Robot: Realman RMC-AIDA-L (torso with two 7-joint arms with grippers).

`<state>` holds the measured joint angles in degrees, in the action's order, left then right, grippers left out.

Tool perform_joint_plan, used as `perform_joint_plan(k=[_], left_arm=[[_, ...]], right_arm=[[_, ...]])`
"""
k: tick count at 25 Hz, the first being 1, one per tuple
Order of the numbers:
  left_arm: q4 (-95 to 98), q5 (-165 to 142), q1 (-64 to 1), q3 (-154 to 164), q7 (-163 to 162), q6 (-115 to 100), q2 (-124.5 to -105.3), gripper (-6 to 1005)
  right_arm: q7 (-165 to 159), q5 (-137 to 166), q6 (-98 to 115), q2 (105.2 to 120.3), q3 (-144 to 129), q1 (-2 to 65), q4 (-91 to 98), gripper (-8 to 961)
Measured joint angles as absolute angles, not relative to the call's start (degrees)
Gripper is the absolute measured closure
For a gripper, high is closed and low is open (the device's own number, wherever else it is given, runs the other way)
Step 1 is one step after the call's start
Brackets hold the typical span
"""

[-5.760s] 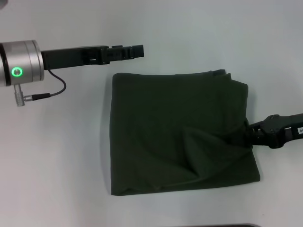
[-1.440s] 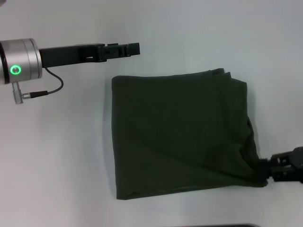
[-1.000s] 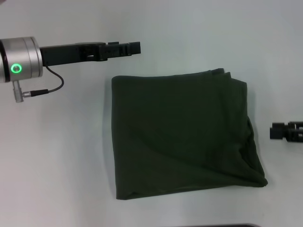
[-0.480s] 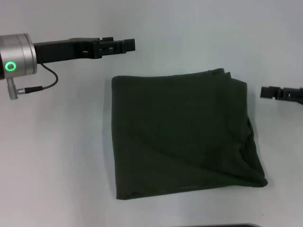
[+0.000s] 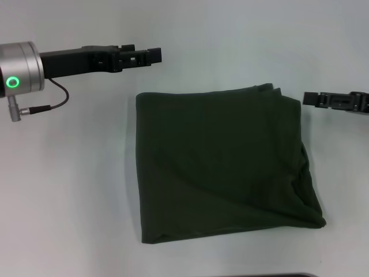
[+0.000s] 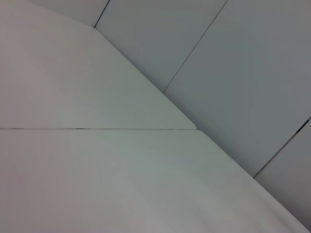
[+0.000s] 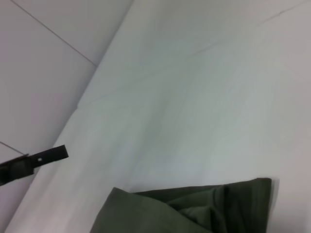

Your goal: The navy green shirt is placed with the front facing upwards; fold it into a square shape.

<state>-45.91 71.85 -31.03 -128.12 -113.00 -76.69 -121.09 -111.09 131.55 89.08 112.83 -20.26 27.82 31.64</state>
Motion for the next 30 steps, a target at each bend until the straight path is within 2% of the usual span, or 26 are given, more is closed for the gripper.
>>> perform_joint_plan(k=[13, 27, 30], left_arm=[[-45.8, 71.2, -31.5, -127.7, -112.9, -75.8, -121.02, 78], [-45.7, 71.1, -31.5, -127.6, -112.8, -75.8, -121.01, 79], [-45.7, 71.1, -31.5, -127.6, -112.8, -75.8, -121.01, 78]], right_arm=[[-111.2, 131.4, 84.6, 113.56, -22.4, 30.1, 28.2, 178], [-112.4, 131.5, 85.1, 114.01, -22.7, 30.5, 27.4, 257], [-112.5, 131.5, 85.2, 114.01, -23.4, 30.5, 27.6, 387]])
